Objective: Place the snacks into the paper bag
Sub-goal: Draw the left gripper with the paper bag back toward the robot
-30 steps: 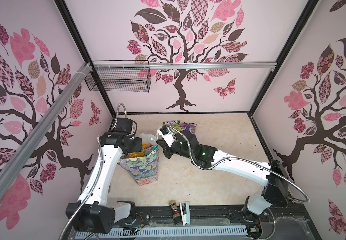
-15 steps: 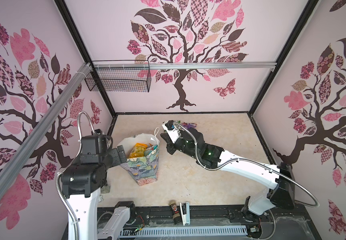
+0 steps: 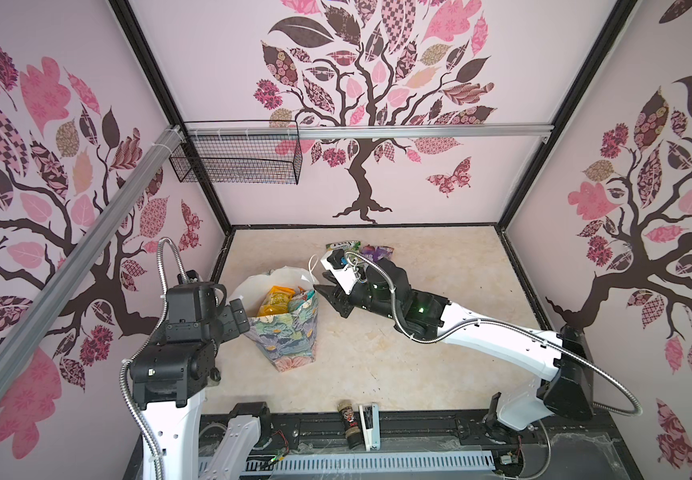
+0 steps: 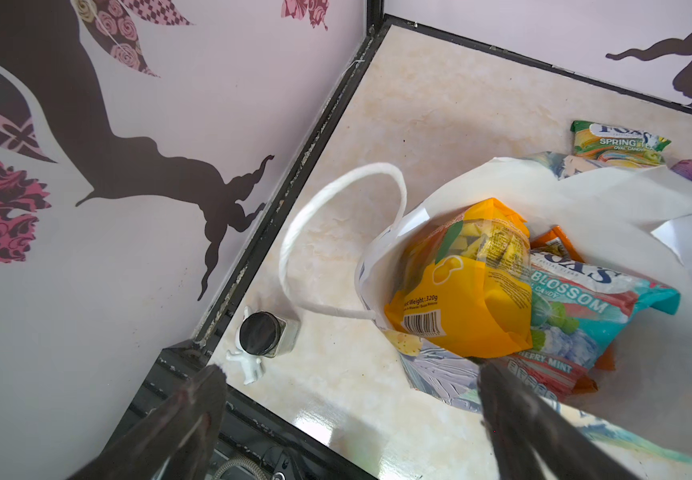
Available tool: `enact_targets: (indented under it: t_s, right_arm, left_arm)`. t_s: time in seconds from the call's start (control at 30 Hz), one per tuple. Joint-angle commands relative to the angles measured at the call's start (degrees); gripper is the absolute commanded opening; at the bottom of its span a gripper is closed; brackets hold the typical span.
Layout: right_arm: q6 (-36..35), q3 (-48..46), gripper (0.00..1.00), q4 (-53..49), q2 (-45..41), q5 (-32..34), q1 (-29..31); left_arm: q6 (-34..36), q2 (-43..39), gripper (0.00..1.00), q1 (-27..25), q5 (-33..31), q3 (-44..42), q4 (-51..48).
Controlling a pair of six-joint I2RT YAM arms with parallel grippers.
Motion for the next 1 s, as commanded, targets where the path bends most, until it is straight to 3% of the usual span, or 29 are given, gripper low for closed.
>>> enact_targets:
  t_s: [0.0, 0.27, 0.33, 0.47, 0.63, 0.83, 0.97]
  right_arm:
    - [-0.7, 4.5, 0.41, -0.5, 3.4, -0.3, 0.3]
    - [-2.1, 8.0, 0.38, -2.2, 8.1, 1.3, 0.3]
    - [-2.1, 8.2, 0.29, -1.9, 8.3, 1.4, 0.3]
    - [-1.9, 8.3, 0.01, -1.6, 8.1, 1.0, 0.2]
    - [-1.9, 5.0, 0.0, 0.8, 5.4, 2.9, -0.4]
    - [-0.9, 2.1, 0.0, 2.6, 2.5, 1.5, -0.6]
    - [-0.8, 0.3, 0.0, 3.2, 0.9, 1.9, -0.6]
  left_arm:
    - [0.0, -1.6, 0.98, 0.5, 0.5, -2.9, 7.1]
    - [-0.7, 0.6, 0.98, 1.1, 6.7, -5.6, 12.9]
    - [-0.4, 0.8, 0.98, 2.7, 8.6, -6.9, 14.3]
    - [0.8, 0.0, 0.97, 11.4, 18.1, -9.2, 17.4]
    - [3.5, -0.1, 0.9, 21.4, 27.3, -10.1, 17.9]
    - [3.2, 0.7, 0.8, 22.2, 32.9, -12.3, 20.7]
    - [2.3, -0.4, 0.66, 22.2, 35.4, -13.3, 22.8]
